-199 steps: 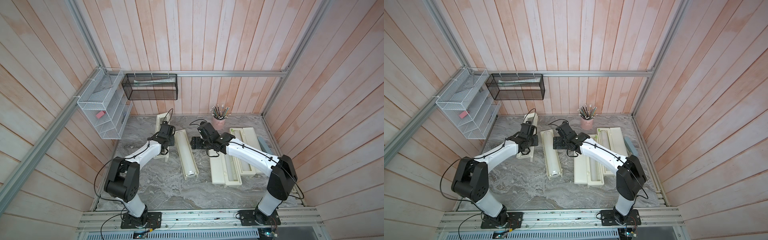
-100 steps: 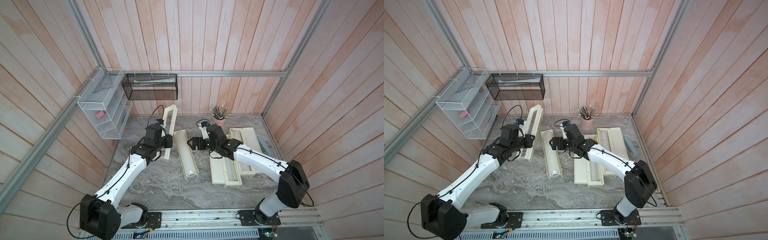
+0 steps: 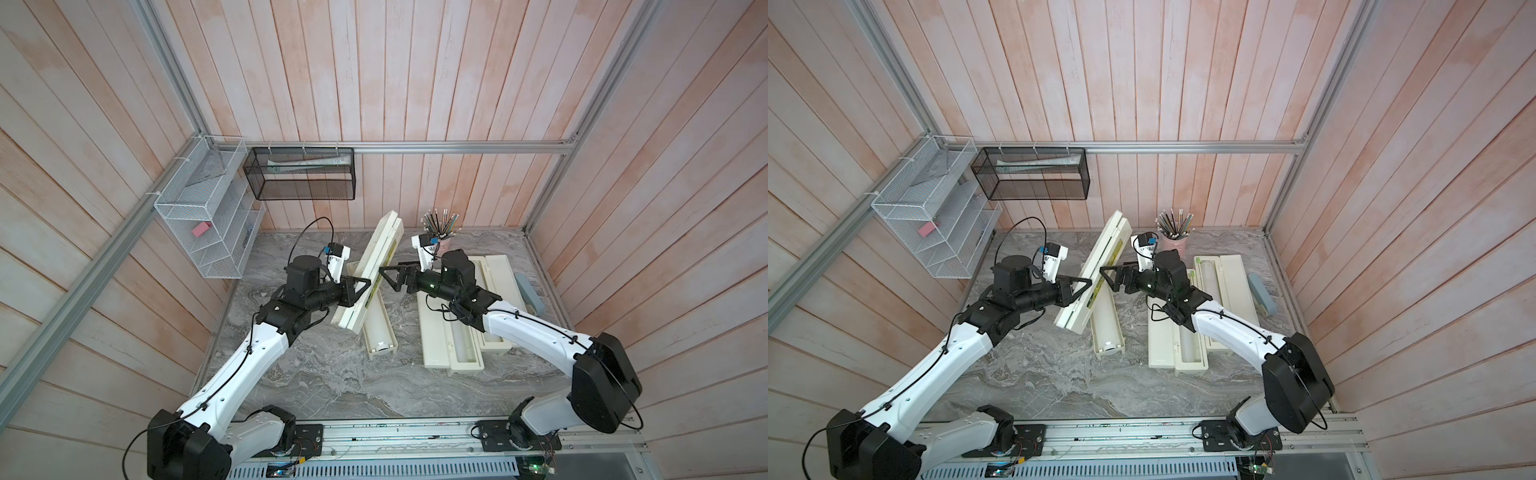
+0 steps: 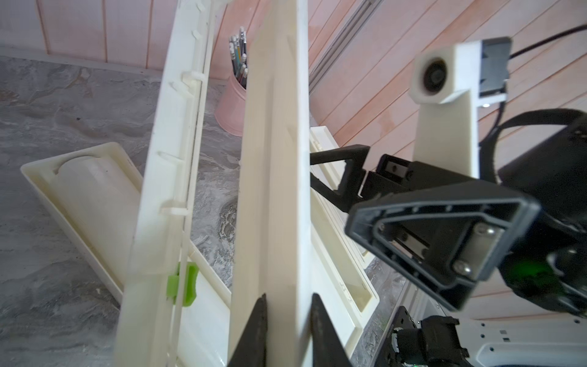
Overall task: Put plastic wrap rolls into dispensers
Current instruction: Close the lid on the plastic wrap cutting box.
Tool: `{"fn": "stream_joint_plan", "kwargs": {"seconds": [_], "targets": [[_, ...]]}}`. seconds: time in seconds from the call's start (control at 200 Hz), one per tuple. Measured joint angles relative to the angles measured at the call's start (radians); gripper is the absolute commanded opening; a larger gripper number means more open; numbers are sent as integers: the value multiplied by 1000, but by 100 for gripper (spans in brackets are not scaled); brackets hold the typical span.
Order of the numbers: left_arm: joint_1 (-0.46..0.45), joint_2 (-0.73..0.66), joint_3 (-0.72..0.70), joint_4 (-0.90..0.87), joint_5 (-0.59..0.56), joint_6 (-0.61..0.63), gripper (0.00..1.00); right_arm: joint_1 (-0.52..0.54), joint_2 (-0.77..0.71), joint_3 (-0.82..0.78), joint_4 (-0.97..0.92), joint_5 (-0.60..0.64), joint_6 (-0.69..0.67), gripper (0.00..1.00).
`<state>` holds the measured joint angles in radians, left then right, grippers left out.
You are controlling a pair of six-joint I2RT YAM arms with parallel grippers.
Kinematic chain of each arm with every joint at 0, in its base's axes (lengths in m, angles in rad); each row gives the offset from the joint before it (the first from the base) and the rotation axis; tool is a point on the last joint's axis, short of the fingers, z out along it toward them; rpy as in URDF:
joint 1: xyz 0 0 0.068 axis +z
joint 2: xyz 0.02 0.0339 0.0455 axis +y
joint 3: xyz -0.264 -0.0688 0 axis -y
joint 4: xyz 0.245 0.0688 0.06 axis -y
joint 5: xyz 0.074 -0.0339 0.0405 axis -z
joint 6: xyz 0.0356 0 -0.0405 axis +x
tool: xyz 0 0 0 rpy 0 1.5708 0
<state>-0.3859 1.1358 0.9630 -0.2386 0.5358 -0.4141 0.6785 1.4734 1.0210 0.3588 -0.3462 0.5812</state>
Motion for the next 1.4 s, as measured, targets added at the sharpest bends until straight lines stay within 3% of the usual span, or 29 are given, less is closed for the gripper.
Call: {"fn": "stream_joint_plan", "kwargs": {"seconds": [0.57, 1.015, 1.4], "targets": [[-4, -23, -54, 213, 180, -149, 0, -20, 0, -88, 360, -195, 58, 98], [-7, -23, -140, 446, 258, -311, 0, -34, 35, -86, 494, -266, 104, 98], [-21, -56, -163, 525, 287, -321, 0, -46, 45, -74, 506, -288, 145, 98]]}}
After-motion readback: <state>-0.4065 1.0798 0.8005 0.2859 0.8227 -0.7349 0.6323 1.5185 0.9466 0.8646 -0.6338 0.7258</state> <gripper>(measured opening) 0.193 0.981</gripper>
